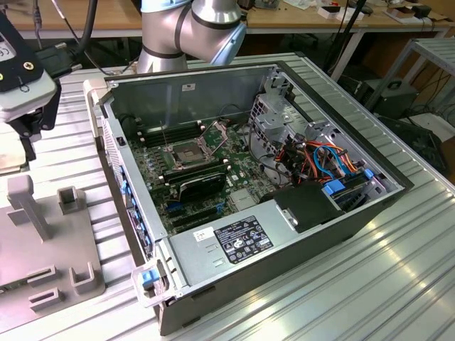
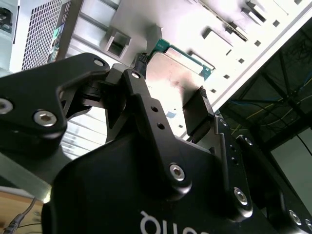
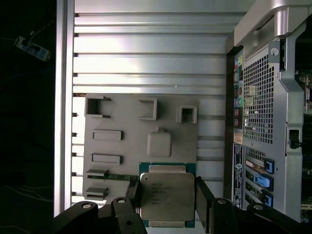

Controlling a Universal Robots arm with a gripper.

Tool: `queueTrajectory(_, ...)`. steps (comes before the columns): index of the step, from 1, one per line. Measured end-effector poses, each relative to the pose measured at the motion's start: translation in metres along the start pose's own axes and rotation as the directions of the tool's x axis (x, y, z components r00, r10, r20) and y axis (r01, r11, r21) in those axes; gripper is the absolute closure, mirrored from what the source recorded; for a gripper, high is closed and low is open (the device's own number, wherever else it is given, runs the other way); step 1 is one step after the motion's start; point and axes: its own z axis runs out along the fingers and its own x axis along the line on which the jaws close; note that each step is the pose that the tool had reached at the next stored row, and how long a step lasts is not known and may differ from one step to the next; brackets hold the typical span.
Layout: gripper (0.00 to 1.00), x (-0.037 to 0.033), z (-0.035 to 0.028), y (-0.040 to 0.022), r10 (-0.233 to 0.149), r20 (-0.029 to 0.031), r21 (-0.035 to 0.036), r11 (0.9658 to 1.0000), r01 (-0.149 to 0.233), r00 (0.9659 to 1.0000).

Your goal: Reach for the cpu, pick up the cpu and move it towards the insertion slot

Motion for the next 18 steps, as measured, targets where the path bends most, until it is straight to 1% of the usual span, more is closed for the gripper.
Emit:
queueTrajectory(11,0.45,-0.0111,-0.0005,-0.0002,0.0,0.0,0.0,1.0,0.0,1.0)
queueTrajectory(18,0.45,-0.0159,-0.0008,-0.0003,0.0,0.0,0.0,1.0,0.0,1.0)
